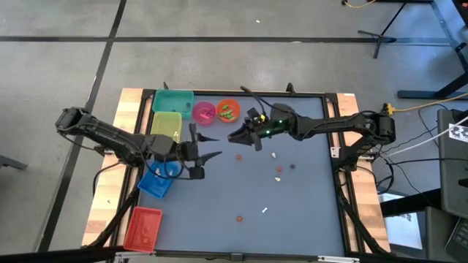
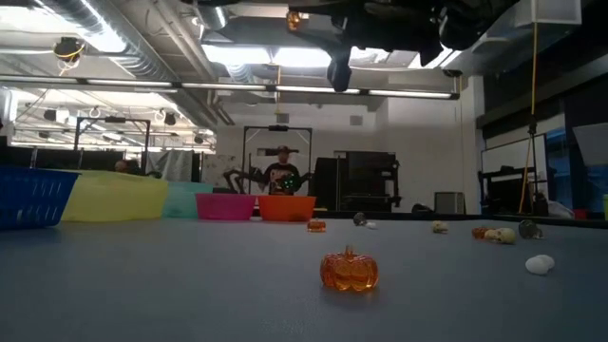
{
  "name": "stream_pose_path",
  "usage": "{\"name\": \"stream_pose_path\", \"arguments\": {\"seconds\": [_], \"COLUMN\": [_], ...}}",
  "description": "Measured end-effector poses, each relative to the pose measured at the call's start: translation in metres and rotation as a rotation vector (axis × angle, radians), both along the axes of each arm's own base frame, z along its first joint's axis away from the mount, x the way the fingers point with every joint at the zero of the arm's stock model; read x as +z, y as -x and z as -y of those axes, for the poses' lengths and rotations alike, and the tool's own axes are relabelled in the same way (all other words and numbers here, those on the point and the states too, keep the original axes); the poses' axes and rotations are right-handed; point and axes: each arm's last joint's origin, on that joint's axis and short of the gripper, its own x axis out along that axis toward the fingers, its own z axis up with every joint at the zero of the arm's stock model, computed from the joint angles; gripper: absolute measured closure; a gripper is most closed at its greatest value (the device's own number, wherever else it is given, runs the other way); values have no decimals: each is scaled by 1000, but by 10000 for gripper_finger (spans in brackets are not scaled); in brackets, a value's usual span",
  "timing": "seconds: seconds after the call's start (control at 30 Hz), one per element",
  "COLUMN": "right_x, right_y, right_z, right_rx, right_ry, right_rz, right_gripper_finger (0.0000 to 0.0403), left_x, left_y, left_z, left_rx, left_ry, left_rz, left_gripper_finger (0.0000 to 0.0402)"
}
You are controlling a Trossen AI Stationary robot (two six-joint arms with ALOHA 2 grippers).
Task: Sort Halloween decoration
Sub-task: Put the orange pumpkin toy into the red bin
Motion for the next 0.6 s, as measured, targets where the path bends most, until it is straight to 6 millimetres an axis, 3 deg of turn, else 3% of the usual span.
{"name": "stream_pose_path", "arguments": {"seconds": [0.6], "right_x": [8], "right_y": [0], "right_z": [3], "right_rx": [-88], "right_ry": [7], "right_rz": [77], "right_gripper_finger": [297], "left_x": [-17], "left_y": [-31], "left_z": [-21], "left_rx": [94], "left_ry": [-76], "left_rz": [39], "left_gripper_finger": [219]}}
